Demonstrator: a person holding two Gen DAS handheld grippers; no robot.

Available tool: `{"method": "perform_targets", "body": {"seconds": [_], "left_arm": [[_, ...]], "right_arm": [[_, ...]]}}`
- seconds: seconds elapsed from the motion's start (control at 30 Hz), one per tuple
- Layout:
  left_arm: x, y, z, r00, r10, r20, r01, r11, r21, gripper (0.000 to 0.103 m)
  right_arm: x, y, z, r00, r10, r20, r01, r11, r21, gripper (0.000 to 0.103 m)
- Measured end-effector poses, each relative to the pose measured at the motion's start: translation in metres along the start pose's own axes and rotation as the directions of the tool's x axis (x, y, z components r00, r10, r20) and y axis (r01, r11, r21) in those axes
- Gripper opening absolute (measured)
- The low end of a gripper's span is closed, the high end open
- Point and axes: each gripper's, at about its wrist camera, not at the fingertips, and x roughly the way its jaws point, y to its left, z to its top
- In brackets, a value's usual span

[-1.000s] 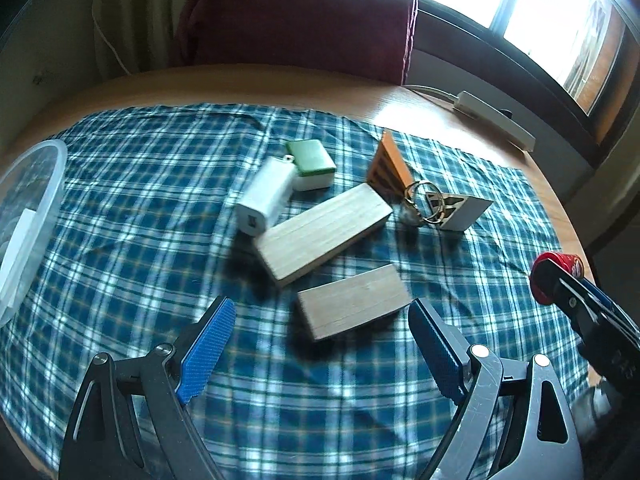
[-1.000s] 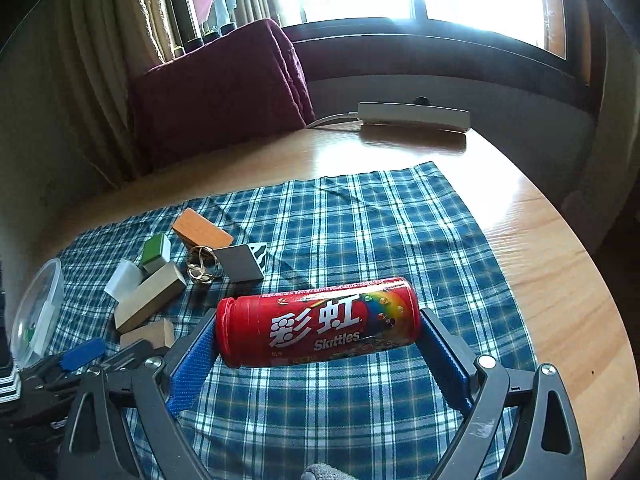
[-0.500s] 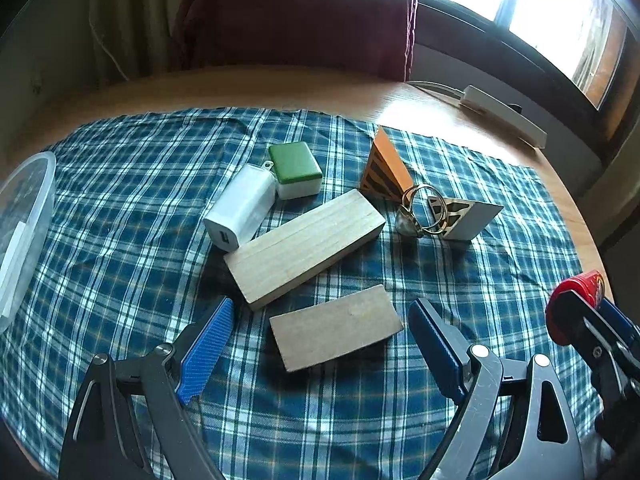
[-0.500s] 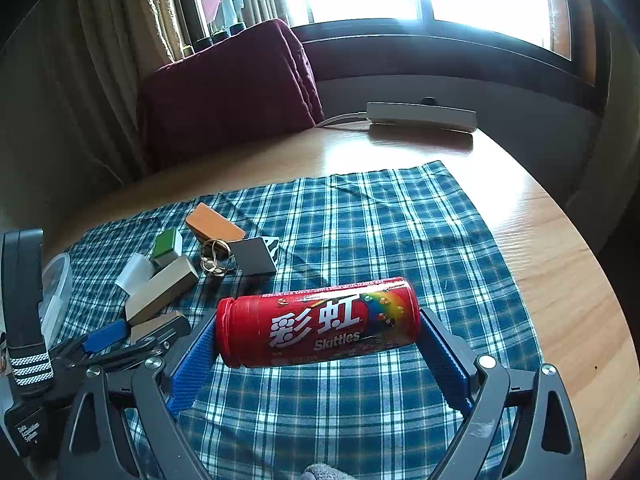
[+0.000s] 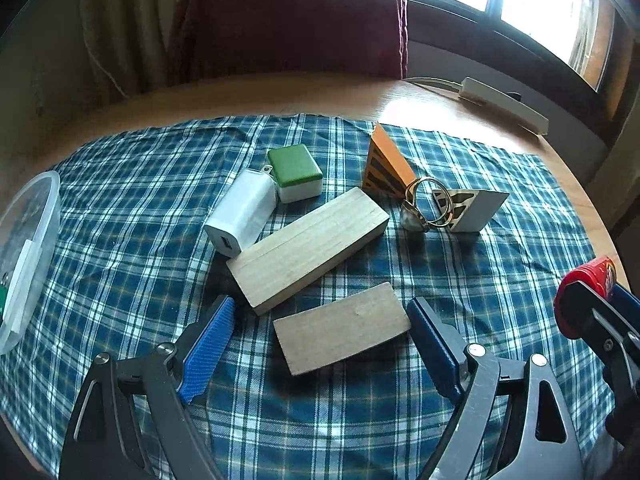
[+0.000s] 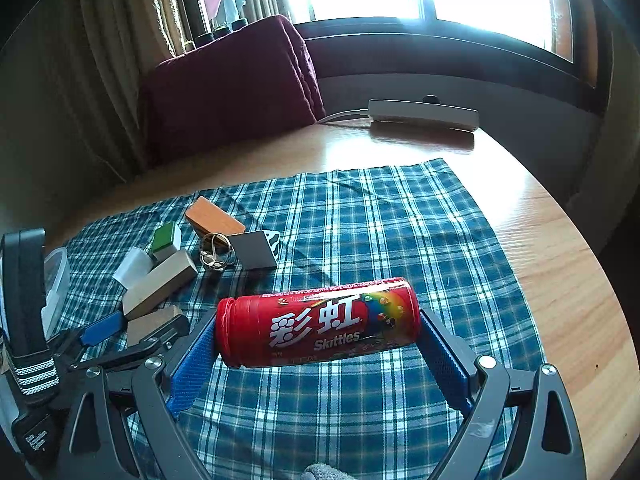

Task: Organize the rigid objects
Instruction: 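Lift the Skittles can with the right gripper while the left gripper grasps the light wooden block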

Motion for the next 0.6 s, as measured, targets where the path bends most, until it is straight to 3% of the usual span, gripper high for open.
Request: {"method": "perform_targets", "body": {"seconds": [0.2, 0.6], "left_arm": [[-0.008, 0.002, -0.004, 1.000, -0.018, 0.007, 0.018, 1.000, 0.017, 0.066], [-0.044, 0.033, -0.019, 0.998, -0.003, 0.068, 0.001, 1.000, 0.019, 0.066]], "right_arm": [[0.002, -0.001, 0.000, 1.000, 0.001, -0.002, -0.001, 1.000, -0.005, 0.096], [0.007, -0.004, -0.002, 1.000, 0.002, 0.001, -0.002, 1.000, -0.008, 0.096]]}}
